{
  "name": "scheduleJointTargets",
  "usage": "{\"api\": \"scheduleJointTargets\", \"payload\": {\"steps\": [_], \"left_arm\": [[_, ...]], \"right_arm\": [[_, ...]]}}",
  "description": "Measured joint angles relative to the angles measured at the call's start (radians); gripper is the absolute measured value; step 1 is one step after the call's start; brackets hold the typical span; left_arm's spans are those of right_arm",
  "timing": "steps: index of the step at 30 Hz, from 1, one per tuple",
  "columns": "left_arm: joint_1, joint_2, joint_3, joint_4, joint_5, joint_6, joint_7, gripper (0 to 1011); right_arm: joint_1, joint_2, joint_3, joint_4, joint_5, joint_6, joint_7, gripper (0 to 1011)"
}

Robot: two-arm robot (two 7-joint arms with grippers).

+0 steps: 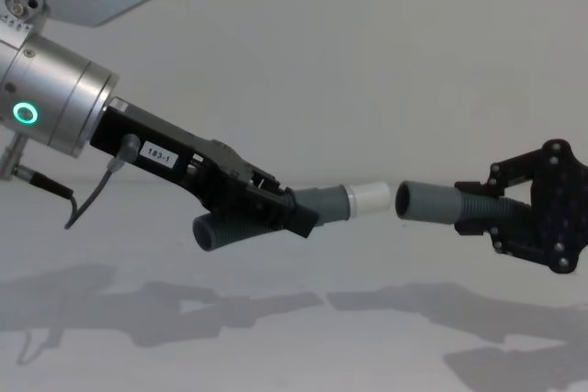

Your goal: Use both hands to pick up one end of the pipe from the table, align the ends, and insert them.

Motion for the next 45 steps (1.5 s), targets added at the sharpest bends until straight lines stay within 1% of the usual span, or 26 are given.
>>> {"api": "scheduleJointTargets", "payload": {"steps": [33, 45], "left_arm": [[-0.049, -0.011, 0.042, 0.048, -0.017, -0.005, -0.03, 334], [-0.055, -0.007, 0.051, 0.047, -0.023, -0.006, -0.026, 334]], "right_arm": [[0.013, -0.009, -0.005, -0.002, -0.008, 0.001, -0.008, 260], [0.018, -0.009, -0.01, -0.001, -0.016, -0.006, -0.008, 260]]}}
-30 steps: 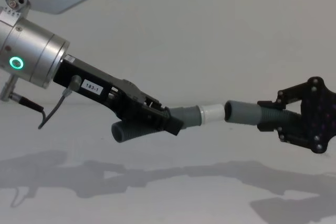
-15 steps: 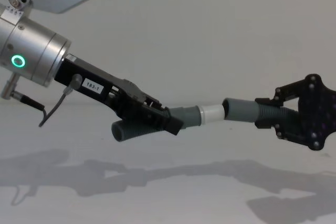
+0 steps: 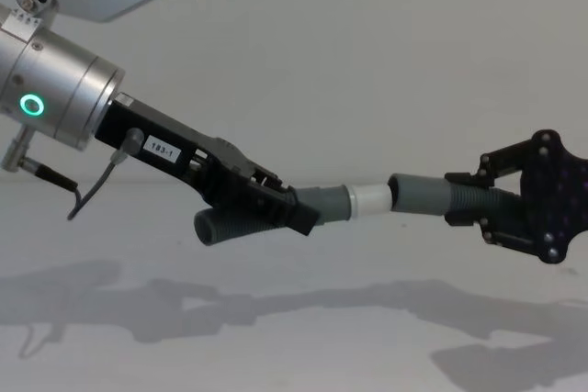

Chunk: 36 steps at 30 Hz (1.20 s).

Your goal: Use both hands to pick up one end of the pipe from the table, align the ends, and insert them.

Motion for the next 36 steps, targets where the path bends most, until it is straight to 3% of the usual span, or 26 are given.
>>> {"api": "scheduleJointTargets", "payload": {"steps": [21, 36], "left_arm": [[0.005, 0.021, 0.009, -0.028, -0.015, 0.01, 0.025, 334], [-0.002, 0.022, 0.025, -0.024, -0.023, 0.004, 0.024, 334]], "right_arm": [[0.008, 0.009, -0.015, -0.007, -0.012, 0.0, 0.002, 260], [0.016, 0.005, -0.017, -0.006, 0.004, 0.029, 0.011, 260]]}}
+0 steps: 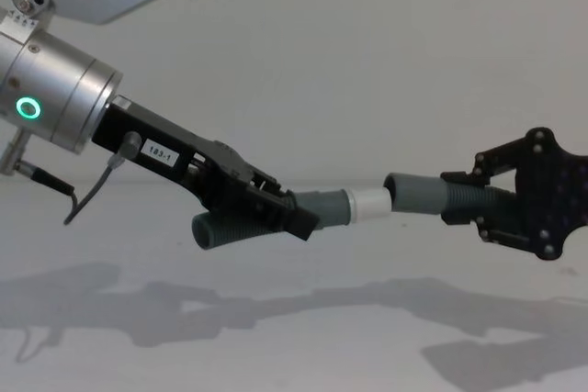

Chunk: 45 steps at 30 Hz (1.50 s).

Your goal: Use both hands to pick up one end of the pipe from the table, align the ends, and insert them.

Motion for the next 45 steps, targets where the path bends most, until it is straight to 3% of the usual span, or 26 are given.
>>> {"api": "scheduleJointTargets", "payload": {"steps": [20, 45], "left_arm": [[-0.009, 0.01, 0.015, -0.004, -0.009, -0.002, 0.012, 334], [-0.022, 0.017, 0.033, -0.001, -0.024, -0.005, 0.015, 334]], "right_arm": [[0.005, -0.005, -0.013, 0.008, 0.01, 0.009, 0.013, 260], [0.016, -0.002, -0.039, 0.026, -0.037, -0.036, 0.001, 260]]}}
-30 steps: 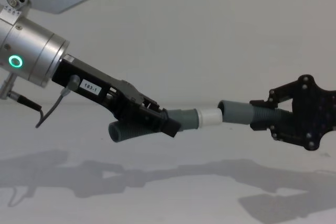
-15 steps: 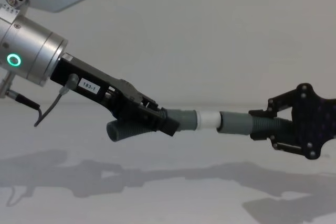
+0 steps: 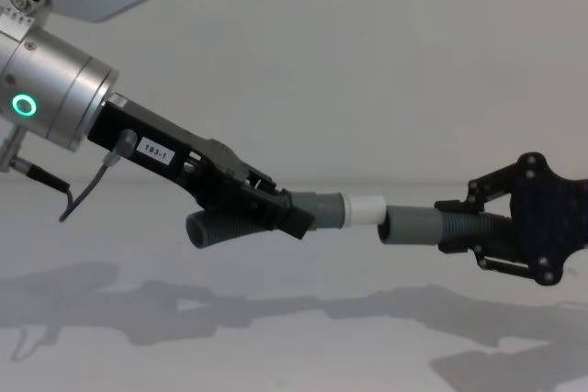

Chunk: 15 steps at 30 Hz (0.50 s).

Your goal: Use both hands to pick up one end of the pipe from the table, align the ends, and insert them.

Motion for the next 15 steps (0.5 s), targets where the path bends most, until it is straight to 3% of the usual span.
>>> {"api": "scheduleJointTargets", "payload": {"steps": [15], "left_arm": [[-0.008, -0.004, 0.015, 0.013, -0.01, -0.011, -0.004, 334]], "right_arm": [[0.003, -0.005, 0.0, 0.01, 0.022, 0.015, 0.01, 260]]}}
